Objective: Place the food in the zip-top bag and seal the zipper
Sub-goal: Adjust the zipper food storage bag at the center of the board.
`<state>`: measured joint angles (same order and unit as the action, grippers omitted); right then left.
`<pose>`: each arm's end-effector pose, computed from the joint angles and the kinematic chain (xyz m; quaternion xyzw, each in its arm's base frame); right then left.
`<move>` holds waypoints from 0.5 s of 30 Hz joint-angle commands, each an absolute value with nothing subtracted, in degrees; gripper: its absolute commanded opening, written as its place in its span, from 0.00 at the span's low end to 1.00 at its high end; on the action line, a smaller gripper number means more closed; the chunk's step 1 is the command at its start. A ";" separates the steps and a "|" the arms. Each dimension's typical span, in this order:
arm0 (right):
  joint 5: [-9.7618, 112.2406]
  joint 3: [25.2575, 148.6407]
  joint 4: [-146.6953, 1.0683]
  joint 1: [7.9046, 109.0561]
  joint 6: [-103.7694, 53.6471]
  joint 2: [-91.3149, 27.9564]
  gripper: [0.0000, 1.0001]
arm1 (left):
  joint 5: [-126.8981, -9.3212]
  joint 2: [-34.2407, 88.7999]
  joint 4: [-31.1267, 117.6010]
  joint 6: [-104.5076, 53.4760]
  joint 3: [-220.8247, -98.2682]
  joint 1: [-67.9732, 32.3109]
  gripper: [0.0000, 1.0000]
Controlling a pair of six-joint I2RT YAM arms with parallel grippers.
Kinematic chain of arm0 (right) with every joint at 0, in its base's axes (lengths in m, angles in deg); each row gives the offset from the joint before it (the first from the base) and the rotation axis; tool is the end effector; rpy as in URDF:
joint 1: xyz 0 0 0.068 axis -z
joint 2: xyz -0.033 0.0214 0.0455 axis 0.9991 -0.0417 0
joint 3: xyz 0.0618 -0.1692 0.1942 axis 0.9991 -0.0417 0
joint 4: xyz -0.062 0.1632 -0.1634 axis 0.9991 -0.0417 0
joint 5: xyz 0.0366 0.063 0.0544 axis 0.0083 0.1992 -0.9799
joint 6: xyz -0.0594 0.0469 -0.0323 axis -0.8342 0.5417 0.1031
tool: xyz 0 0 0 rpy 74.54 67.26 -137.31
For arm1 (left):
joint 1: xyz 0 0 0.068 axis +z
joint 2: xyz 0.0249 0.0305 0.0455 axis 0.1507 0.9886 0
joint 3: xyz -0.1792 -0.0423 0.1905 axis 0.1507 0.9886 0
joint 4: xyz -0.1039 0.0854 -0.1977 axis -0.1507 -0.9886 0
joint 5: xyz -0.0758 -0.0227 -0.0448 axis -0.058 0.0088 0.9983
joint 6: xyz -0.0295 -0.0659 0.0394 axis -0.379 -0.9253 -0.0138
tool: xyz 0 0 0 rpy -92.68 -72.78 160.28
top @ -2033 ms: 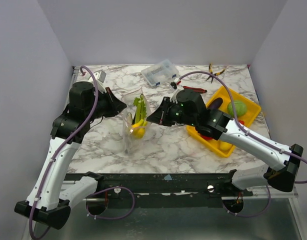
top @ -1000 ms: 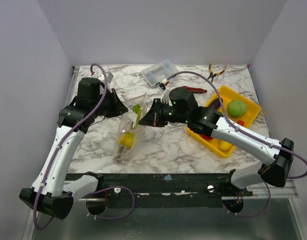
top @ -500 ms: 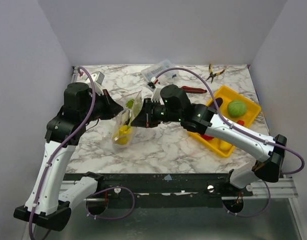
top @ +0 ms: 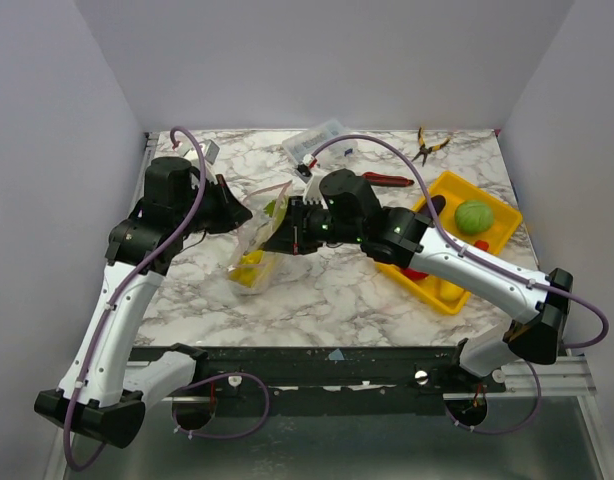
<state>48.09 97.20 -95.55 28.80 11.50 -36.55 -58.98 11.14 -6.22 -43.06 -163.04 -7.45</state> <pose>0.1728 0.3110 0.3710 -0.1629 0.8176 0.4747 0.2821 0.1924 -0.0779 0.3802 -0.0235 0.8631 -0.3087 0.3990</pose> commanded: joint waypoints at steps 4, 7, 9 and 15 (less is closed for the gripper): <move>48.06 99.33 -95.68 28.54 10.26 -38.03 0.15 | -57.64 9.67 -5.01 -42.92 -164.02 -7.14 0.00; 54.53 99.24 -98.40 28.54 8.97 -36.00 0.22 | -56.49 8.95 -4.93 -43.12 -164.19 -7.15 0.00; 58.60 98.41 -100.00 28.54 8.03 -33.76 0.32 | -56.20 8.67 -4.83 -43.12 -164.43 -7.15 0.00; 71.43 95.38 -103.85 28.54 6.49 -26.42 0.55 | -55.76 8.84 -4.33 -43.27 -164.13 -7.15 0.00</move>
<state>60.33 96.66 -100.05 28.78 8.55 -32.51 -57.63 9.48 -6.11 -43.08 -163.08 -7.45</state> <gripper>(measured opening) 0.517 0.010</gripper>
